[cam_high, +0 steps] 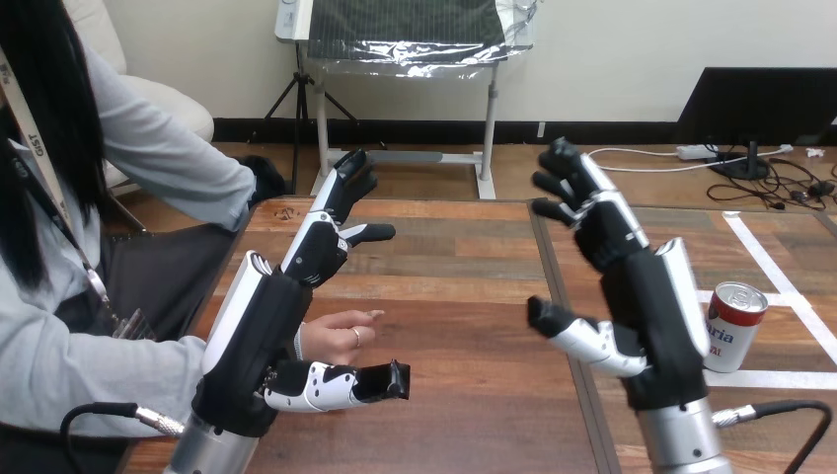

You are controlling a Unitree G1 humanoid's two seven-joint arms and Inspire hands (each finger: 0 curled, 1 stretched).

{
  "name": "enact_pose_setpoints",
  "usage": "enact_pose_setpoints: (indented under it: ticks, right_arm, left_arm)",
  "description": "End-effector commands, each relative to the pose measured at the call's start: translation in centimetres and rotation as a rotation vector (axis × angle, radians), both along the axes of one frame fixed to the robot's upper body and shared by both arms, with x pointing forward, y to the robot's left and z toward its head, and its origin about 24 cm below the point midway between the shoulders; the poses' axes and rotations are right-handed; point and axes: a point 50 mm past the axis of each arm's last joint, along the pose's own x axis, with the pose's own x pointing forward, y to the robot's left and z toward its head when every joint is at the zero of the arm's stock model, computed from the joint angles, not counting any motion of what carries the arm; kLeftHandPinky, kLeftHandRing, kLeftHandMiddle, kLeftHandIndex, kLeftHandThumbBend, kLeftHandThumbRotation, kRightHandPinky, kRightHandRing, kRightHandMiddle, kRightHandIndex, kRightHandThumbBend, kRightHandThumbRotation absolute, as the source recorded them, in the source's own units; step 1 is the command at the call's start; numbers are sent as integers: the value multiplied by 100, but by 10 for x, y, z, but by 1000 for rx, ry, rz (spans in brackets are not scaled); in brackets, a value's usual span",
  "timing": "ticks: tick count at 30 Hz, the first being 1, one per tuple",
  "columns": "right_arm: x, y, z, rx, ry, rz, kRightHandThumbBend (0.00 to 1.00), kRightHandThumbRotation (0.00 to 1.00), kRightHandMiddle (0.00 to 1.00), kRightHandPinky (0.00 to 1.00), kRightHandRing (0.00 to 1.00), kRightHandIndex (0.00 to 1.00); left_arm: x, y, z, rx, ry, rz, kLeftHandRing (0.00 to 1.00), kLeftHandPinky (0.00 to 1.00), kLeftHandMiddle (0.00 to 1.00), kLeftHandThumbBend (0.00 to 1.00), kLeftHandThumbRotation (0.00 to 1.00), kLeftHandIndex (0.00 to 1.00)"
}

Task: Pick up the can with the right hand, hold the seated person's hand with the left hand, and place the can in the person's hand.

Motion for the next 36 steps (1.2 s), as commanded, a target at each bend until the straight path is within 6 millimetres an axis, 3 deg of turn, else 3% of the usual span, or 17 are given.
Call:
enact_pose_setpoints:
  ticks: [1, 36]
  right_arm:
    - [15, -10, 24, 13, -110, -44, 100, 63, 90, 80, 87, 92]
    - [31, -74, 41, 73, -116, -312, 100, 58, 91, 83, 89, 89]
  left_arm:
    - [8, -4, 16, -31, -85, -5, 97, 80, 100, 100, 61, 99]
    - [7, -8, 14, -56, -69, -17, 97, 80, 100, 100, 61, 100]
